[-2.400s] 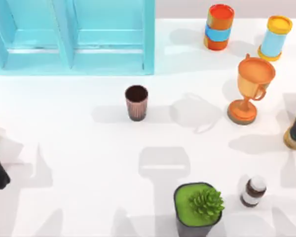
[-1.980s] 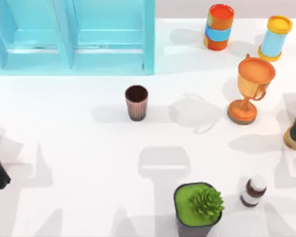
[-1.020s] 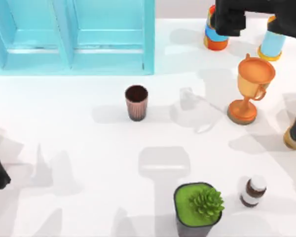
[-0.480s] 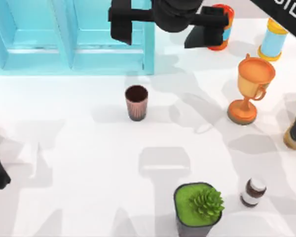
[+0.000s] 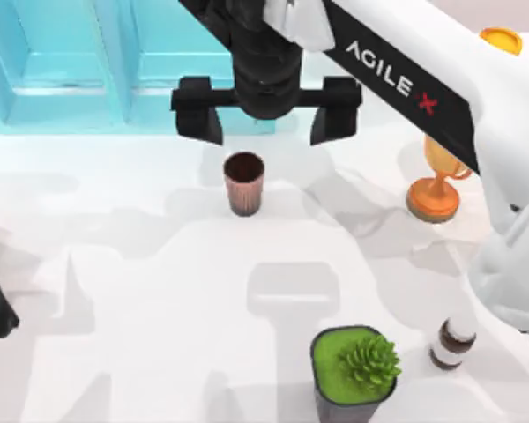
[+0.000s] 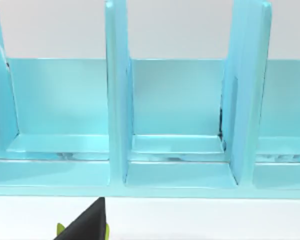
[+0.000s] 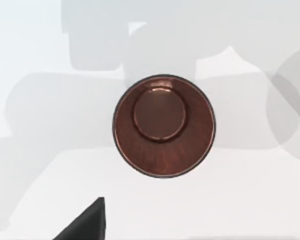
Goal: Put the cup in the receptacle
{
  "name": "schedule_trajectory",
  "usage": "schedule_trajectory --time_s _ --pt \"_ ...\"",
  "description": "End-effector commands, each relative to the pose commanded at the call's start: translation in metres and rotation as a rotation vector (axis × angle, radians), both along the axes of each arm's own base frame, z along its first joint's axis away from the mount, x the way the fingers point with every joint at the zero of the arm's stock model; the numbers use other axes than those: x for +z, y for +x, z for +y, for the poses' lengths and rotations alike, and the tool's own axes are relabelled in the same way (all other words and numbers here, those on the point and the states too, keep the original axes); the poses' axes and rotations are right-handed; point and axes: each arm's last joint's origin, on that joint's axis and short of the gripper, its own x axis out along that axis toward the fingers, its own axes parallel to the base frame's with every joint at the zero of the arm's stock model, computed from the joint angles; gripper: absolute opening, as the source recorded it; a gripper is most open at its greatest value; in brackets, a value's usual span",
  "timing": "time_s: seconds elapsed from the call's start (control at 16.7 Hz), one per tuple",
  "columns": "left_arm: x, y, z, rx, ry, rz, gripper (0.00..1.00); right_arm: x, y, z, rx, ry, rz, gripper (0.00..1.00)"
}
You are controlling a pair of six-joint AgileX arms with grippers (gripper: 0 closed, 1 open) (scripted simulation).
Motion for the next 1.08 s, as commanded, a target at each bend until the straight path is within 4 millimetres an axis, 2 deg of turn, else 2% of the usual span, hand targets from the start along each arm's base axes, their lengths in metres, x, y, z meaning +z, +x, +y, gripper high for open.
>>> schedule_trajectory --time_s 0.42,0.6,0.96,1.08 --pt "0.0 0.0 0.0 0.0 0.0 0.0 1.0 -0.005 0.003 0.0 0.0 -0.001 0.001 1.0" --pt "0.0 0.0 0.0 0.0 0.0 0.0 1.0 -0.025 0.011 0.001 0.0 0.0 0.0 1.0" --pt "0.0 0.0 0.0 0.0 0.0 0.0 1.0 -0.084 0.027 0.001 0.0 0.0 0.0 1.0" --pt "0.0 0.0 0.0 0.0 0.0 0.0 1.0 -0.095 0.029 0.0 0.0 0.0 0.0 1.0"
